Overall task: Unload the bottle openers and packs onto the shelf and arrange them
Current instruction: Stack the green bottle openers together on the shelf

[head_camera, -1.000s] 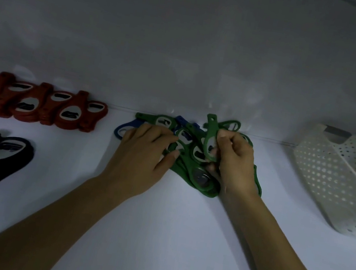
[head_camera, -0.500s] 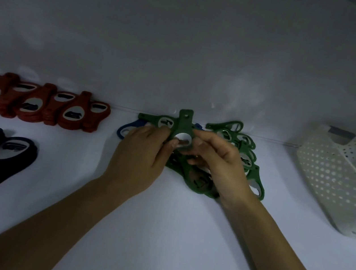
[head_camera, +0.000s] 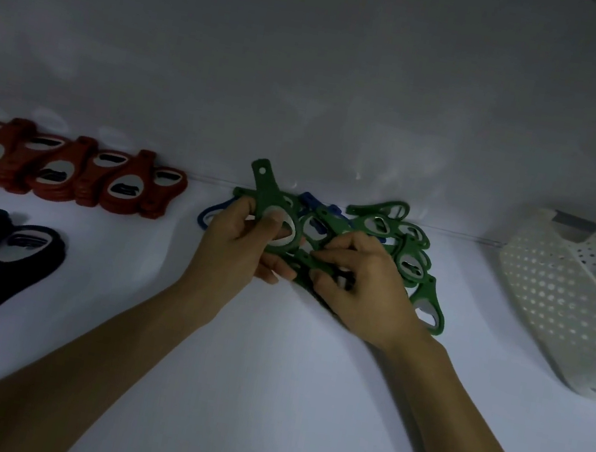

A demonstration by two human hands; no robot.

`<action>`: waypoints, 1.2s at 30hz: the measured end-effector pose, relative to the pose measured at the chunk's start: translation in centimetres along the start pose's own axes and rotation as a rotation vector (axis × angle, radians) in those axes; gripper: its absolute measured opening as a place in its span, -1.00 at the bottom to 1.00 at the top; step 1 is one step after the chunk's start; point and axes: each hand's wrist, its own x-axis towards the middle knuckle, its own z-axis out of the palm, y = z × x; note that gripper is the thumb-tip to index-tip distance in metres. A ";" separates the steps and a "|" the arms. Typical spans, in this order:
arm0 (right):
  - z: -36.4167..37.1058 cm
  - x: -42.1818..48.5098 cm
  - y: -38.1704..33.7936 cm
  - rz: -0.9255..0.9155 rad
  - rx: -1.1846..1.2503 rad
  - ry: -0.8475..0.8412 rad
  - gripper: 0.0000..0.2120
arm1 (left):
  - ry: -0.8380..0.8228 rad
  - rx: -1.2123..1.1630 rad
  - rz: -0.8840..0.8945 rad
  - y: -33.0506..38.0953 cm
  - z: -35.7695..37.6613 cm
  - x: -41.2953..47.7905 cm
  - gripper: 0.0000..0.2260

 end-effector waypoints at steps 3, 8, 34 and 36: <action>-0.1 0.0 0.1 0.007 0.035 0.102 -0.78 | -0.015 0.037 0.002 -0.1 0.1 0.0 -0.92; -0.7 0.3 -0.1 0.210 0.271 0.324 -0.79 | -0.062 0.081 -0.002 -0.5 0.2 0.0 -0.92; -0.1 0.3 1.4 0.313 0.090 0.283 -0.80 | -0.206 0.244 0.155 -0.9 0.4 -0.8 -0.83; 0.1 0.2 1.2 0.308 -0.022 0.197 -0.69 | -0.188 0.227 0.152 -0.9 0.5 -0.7 -0.80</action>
